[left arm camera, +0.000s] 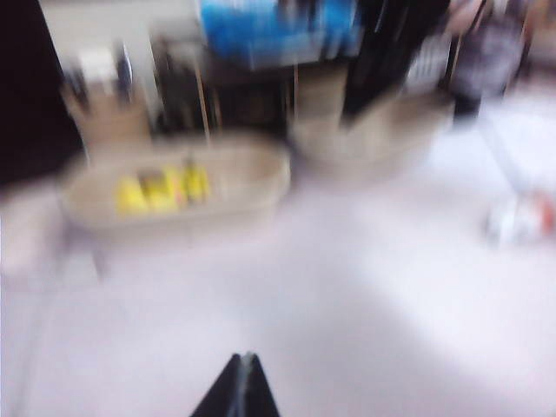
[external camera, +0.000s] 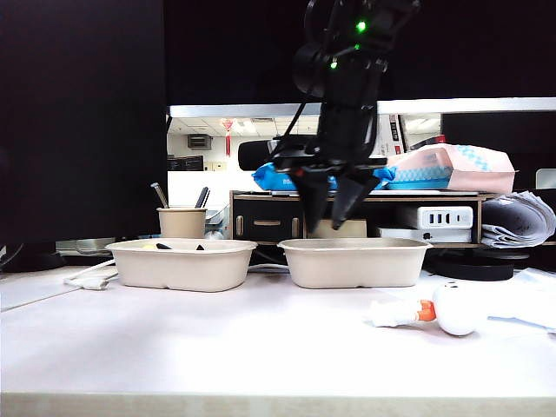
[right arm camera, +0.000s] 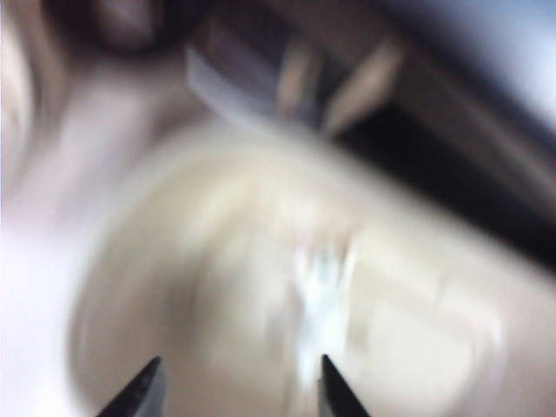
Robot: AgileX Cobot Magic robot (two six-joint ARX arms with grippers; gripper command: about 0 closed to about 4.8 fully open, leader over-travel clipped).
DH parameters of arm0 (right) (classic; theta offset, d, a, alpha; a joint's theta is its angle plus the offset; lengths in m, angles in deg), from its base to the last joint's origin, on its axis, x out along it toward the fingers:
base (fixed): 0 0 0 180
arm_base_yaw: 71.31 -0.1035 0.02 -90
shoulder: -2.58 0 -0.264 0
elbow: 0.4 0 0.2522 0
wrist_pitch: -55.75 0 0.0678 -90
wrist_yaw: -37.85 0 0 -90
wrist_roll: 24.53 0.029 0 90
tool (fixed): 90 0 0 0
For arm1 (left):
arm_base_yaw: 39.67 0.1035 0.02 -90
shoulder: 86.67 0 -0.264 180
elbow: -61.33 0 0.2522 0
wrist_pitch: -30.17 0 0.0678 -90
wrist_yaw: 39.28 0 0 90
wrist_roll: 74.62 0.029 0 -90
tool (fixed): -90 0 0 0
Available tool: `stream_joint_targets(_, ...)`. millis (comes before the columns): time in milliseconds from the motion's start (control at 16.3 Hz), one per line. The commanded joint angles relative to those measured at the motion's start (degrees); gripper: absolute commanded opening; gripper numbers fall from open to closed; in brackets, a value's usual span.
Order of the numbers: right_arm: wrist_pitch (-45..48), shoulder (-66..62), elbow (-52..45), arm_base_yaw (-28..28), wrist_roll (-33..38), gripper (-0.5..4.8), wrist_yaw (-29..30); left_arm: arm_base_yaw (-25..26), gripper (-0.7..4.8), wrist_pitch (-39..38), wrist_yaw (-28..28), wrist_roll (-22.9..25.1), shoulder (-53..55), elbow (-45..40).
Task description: Put the dolls with similar colors into the same paper box, while dolls with different colors go into separate paper boxes.
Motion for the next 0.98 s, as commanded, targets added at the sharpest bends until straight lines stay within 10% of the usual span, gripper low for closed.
stream_joint_targets(61, -10.01, 3.06, 0.13, -0.09, -1.66, 2.34, 3.54, 0.0, -0.05, -0.35, -0.22, 0.0, 10.47, 0.04)
stream_joint_targets(368, -27.06, 6.43, -0.66, -0.42, -8.04, 2.35, 7.89, -7.58, -0.05, 1.03, -0.24, 0.0, 14.67, -0.02)
stream_joint_targets(982, -26.29, 9.14, -16.68, -1.51, -9.97, 2.34, 7.67, -9.62, -0.05, 1.01, -0.24, 0.0, 18.53, -0.04)
